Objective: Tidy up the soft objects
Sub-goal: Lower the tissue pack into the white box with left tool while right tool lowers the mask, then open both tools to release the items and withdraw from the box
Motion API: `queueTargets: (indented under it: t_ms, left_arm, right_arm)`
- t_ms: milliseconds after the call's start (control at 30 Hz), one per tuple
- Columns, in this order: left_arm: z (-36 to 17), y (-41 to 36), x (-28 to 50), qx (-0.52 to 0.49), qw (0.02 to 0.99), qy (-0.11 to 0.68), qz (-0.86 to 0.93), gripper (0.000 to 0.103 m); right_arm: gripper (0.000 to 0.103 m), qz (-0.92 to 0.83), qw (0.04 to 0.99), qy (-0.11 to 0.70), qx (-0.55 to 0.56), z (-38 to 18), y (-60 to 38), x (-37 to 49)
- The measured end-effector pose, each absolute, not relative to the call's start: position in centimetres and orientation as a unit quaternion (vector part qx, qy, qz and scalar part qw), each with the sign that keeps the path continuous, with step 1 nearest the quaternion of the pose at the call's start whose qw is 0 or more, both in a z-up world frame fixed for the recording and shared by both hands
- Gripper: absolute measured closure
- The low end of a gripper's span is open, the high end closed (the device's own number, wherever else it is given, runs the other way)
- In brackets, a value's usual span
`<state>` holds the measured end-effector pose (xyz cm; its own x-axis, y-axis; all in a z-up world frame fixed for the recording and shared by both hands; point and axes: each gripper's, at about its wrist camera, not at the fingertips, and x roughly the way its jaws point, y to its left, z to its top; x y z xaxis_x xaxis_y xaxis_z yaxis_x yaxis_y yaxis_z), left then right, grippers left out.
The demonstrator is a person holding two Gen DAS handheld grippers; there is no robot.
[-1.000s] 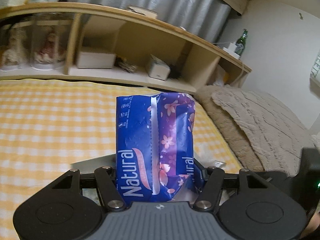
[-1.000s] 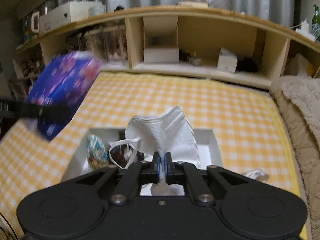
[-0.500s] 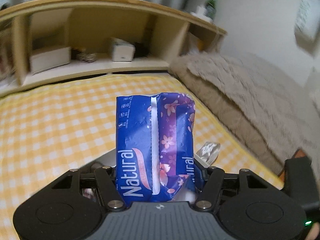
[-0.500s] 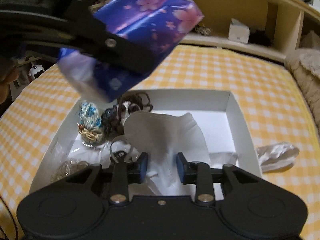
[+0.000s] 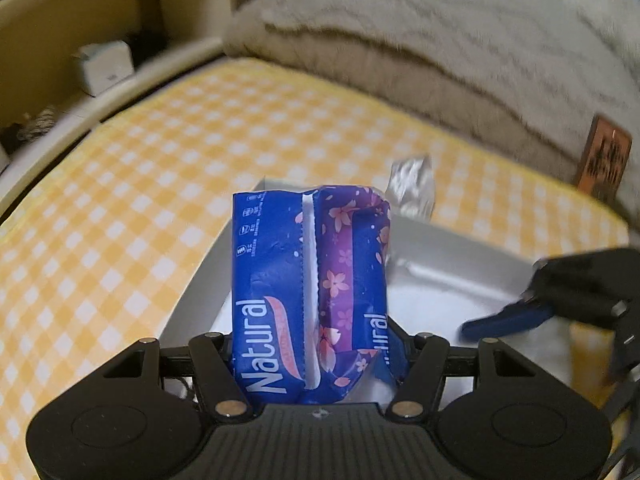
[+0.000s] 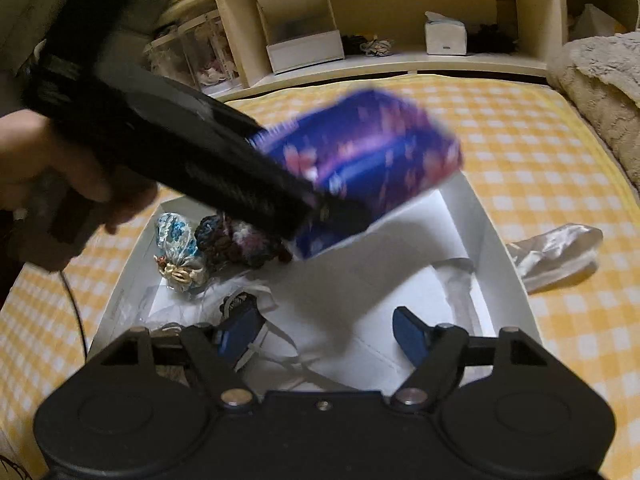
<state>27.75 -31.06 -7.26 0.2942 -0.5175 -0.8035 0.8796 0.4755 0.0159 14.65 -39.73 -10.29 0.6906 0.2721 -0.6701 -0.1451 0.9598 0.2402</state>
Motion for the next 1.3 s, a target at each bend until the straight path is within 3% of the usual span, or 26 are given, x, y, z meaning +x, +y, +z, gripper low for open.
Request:
queueTargets:
  t_ms: [100, 200, 233, 800, 1300]
  left_arm:
    - [-8.6, -31.5, 28.9, 0.265, 0.748, 0.397, -0.46, 0.036]
    - [-9.7, -32.0, 30.0, 0.292, 0.733, 0.403, -0.464, 0.014]
    - [-10.0, -32.3, 30.2, 0.298, 0.73, 0.403, -0.464, 0.011]
    - [-6.2, -28.7, 27.0, 0.224, 0.8, 0.376, -0.411, 0.002]
    - [2.0, -22.4, 20.7, 0.155, 0.872, 0.338, -0.317, 0.0]
  right_arm:
    - [0.027, 0.111, 0.914, 0.378, 0.096, -10.5, -40.2, 14.4]
    - [0.027, 0.107, 0.913, 0.379, 0.104, -10.5, -40.4, 14.4]
    - [0.027, 0.106, 0.913, 0.379, 0.105, -10.5, -40.5, 14.4]
    - [0.024, 0.101, 0.918, 0.375, 0.082, -8.7, -40.0, 13.9]
    - [0.02, 0.065, 0.937, 0.328, 0.103, -1.6, -40.3, 12.0]
